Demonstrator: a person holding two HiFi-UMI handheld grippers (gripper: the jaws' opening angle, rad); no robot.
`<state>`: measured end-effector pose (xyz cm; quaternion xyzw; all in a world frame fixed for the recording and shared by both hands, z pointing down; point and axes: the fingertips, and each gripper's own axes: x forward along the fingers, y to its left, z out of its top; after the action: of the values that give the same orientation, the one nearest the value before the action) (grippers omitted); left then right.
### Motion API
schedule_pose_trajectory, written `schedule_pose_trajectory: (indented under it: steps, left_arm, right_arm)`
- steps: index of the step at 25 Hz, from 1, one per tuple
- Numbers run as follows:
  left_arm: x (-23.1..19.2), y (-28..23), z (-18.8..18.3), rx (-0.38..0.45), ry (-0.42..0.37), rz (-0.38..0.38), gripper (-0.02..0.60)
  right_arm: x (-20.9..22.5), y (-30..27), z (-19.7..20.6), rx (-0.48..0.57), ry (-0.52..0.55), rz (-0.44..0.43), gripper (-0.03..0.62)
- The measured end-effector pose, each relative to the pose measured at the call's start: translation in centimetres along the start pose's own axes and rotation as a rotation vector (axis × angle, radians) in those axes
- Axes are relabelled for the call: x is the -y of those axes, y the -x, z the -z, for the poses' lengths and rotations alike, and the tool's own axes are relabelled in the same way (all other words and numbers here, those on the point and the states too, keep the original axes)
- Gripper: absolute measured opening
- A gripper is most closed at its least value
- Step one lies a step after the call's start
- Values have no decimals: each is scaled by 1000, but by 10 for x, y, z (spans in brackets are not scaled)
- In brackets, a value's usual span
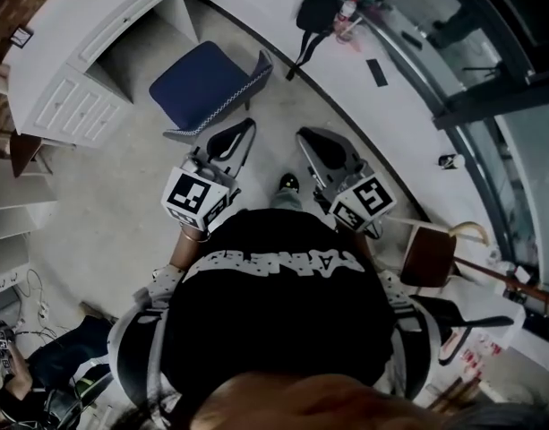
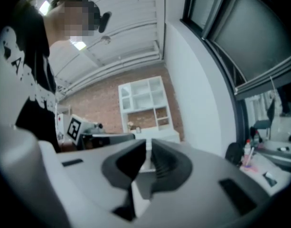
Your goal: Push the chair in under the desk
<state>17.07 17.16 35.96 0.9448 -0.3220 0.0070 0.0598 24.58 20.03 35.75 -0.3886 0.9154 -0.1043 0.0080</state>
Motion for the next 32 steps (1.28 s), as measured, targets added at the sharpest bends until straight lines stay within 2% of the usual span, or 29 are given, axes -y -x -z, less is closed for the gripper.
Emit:
schedule_pose_trajectory:
  steps: [2,7,11,25,29,32]
  left_arm:
    - [-4,-14,-1,-5,15,-20,34]
    - [-10,-49,-3,1,-17,-52,35]
    - [-14,-65,-2,-14,-6,-110,35]
    - [-35,-72,15,-67,2,-363,35]
    - [-38,-67,21,-101,-19,-433,37]
    - [-53,-52,25,-111,1,-509,37]
  right_arm:
    - [15,-2,-5,2,6,-18,34]
    - [52,-3,-11,-14,24,-55,34]
    - [77,-8,-10,-31,2,-101,34]
    - [108,-39,1,-79,-8,-338,34]
    - [121,-44,7,-96,0,-377,34]
    - [125,-61,12,-119,9,-405,34]
